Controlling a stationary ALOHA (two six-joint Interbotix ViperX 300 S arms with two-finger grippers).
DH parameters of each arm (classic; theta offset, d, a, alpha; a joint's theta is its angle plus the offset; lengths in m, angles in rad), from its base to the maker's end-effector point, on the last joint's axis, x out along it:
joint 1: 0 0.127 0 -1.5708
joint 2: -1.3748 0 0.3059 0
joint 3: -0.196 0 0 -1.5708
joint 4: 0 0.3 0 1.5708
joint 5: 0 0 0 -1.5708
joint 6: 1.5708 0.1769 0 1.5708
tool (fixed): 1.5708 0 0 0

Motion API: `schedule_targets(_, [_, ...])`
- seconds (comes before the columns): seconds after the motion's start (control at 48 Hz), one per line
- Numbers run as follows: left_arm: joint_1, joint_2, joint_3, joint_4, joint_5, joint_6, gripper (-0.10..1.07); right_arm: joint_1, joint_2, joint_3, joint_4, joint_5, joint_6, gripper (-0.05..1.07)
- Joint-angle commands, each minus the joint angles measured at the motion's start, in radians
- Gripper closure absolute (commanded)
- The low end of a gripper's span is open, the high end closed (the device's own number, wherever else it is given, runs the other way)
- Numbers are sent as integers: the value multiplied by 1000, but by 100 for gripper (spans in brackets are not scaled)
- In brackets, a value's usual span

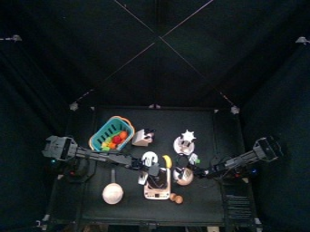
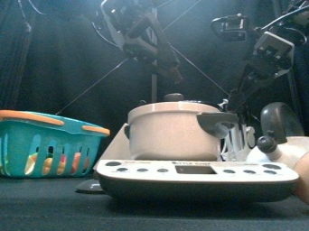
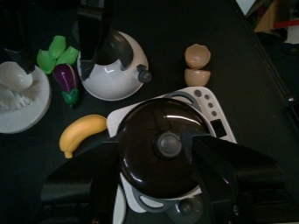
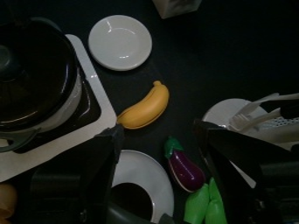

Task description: Grab kettle lid

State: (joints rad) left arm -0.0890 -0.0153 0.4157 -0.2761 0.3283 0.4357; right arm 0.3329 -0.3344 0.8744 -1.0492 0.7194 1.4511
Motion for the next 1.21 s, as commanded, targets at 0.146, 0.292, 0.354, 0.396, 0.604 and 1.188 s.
schedule_targets(0.146, [-6, -87, 127, -66, -9, -2, 11, 3, -20, -8, 25, -2, 2, 7])
schedule_targets(0.292, [-6, -112, 222, -75, -28, -2, 11, -3, -20, -8, 25, -2, 0, 7])
schedule_targets(0.354, [-8, -112, 249, -77, -41, -2, 11, -3, -20, -9, 21, -2, 2, 7])
schedule_targets(0.396, [-17, -110, 267, -78, -51, -2, 11, -3, -18, -9, 23, -2, 2, 7])
schedule_targets(0.604, [-51, -86, 337, -81, -123, 0, 11, -3, -20, -8, 26, -2, 0, 7])
schedule_targets(1.188, [-141, 37, 397, -225, -387, 0, 11, -3, -15, -9, 26, -2, 2, 7])
